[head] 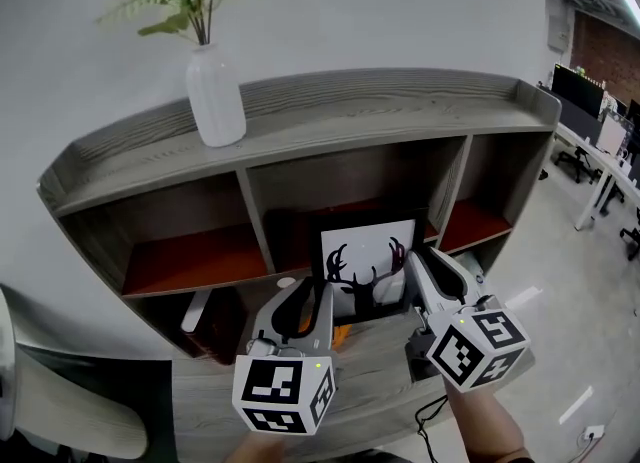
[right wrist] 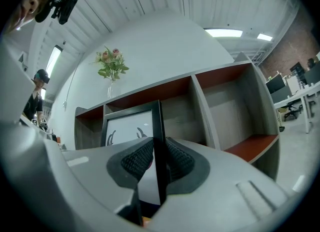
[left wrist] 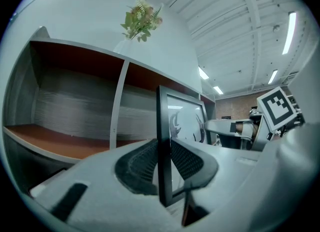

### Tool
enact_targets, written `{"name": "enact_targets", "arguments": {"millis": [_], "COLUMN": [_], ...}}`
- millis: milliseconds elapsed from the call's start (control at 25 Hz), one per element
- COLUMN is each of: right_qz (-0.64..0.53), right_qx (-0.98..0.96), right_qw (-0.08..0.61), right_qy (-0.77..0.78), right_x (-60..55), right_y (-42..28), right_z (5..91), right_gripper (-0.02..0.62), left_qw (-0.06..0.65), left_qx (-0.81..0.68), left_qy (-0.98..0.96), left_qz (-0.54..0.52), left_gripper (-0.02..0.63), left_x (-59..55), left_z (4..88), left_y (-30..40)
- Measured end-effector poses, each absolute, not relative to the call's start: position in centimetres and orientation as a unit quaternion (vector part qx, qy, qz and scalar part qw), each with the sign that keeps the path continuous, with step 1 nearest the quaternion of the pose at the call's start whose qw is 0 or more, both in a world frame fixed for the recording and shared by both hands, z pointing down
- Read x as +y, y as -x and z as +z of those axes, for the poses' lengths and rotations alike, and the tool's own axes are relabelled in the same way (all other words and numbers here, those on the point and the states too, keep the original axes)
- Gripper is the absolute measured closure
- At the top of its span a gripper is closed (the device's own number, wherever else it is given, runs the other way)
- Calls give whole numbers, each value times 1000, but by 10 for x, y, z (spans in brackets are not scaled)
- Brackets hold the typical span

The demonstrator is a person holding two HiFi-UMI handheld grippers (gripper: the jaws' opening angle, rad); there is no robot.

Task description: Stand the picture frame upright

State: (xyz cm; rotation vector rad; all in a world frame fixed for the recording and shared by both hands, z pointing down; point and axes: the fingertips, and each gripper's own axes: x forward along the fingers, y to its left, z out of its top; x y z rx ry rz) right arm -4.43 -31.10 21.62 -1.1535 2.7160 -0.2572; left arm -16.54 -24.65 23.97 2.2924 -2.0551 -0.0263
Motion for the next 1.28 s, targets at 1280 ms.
{"name": "enact_targets", "arguments": {"millis": [1280], "right_qz": [-71], "right_qx": [934], "right_qw": [125], "right_qy": [327], "right_x": [-389], "right_y": [65], "right_z": [157], "right_gripper": [518], "left_qw": [-13], "left_qx": [-717], "left_qy": [-696], "left_qz": [9], "left_gripper": [526], "left_x": [-315], "left_z": [187], "left_y": [180]}}
